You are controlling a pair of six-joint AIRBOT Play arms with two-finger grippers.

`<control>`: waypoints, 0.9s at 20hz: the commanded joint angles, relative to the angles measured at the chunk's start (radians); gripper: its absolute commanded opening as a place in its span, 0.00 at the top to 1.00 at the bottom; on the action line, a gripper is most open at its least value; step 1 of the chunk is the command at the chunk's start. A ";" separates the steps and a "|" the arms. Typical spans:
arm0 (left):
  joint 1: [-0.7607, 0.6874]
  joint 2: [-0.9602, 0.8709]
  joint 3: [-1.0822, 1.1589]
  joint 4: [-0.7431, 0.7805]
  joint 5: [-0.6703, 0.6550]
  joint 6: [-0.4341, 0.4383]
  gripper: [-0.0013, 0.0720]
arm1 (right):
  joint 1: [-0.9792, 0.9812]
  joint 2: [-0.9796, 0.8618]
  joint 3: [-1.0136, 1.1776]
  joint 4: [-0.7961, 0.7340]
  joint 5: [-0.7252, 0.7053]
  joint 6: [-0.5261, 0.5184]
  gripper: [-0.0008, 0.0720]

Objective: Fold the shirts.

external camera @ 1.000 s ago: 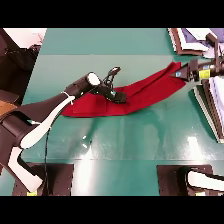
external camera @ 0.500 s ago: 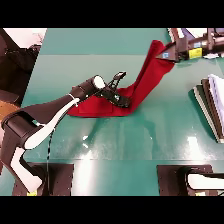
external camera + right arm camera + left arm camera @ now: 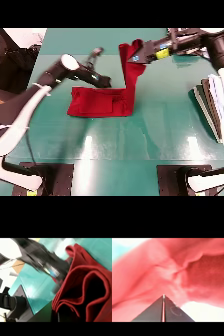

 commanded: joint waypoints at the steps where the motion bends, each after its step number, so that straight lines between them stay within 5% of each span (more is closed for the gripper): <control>1: 0.177 0.147 0.000 0.142 -0.057 0.002 0.95 | 0.129 -0.046 0.006 0.001 -0.154 -0.032 0.96; 7: 0.438 0.332 0.000 0.198 -0.076 0.002 0.95 | 0.406 -0.205 0.006 0.002 -0.563 -0.095 0.95; 8: 0.464 0.345 0.000 0.198 -0.081 0.002 0.95 | 0.441 -0.238 0.006 0.002 -0.607 -0.096 0.88; 10: 0.495 0.352 0.000 0.198 -0.102 0.002 0.95 | 0.491 -0.288 0.006 0.001 -0.681 -0.098 0.32; 11: 0.499 0.352 0.000 0.198 -0.116 0.002 0.95 | 0.500 -0.304 0.006 0.002 -0.689 -0.098 0.18; 14: 0.499 0.352 0.000 0.192 -0.137 0.002 0.95 | 0.465 -0.293 0.006 -0.026 -0.579 -0.098 0.25; 18: 0.498 0.352 -0.001 0.190 -0.179 0.002 0.95 | 0.330 -0.250 -0.004 -0.135 -0.221 -0.071 0.33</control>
